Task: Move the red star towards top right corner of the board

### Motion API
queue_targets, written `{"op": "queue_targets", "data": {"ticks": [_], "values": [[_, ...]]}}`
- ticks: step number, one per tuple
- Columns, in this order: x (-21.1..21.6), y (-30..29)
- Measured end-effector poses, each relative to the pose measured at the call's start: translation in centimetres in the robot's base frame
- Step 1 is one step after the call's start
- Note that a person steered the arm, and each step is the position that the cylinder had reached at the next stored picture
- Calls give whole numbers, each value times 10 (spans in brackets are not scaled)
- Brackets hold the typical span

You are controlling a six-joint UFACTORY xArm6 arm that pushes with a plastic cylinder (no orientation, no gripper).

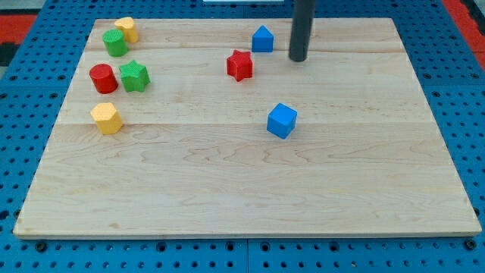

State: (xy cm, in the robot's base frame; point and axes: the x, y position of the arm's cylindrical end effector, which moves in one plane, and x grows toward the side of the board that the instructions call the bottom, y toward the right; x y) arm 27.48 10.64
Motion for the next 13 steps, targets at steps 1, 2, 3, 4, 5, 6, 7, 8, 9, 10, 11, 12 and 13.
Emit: {"op": "queue_targets", "data": {"ticks": [1, 2, 3, 4, 5, 6, 7, 8, 9, 10, 11, 12, 13], "values": [[-27, -11], [-27, -53], [-27, -75], [8, -32], [68, -24], [101, -86], [92, -158], [73, -144], [50, -111], [44, -145], [36, -141], [0, -81], [-1, -13]]}}
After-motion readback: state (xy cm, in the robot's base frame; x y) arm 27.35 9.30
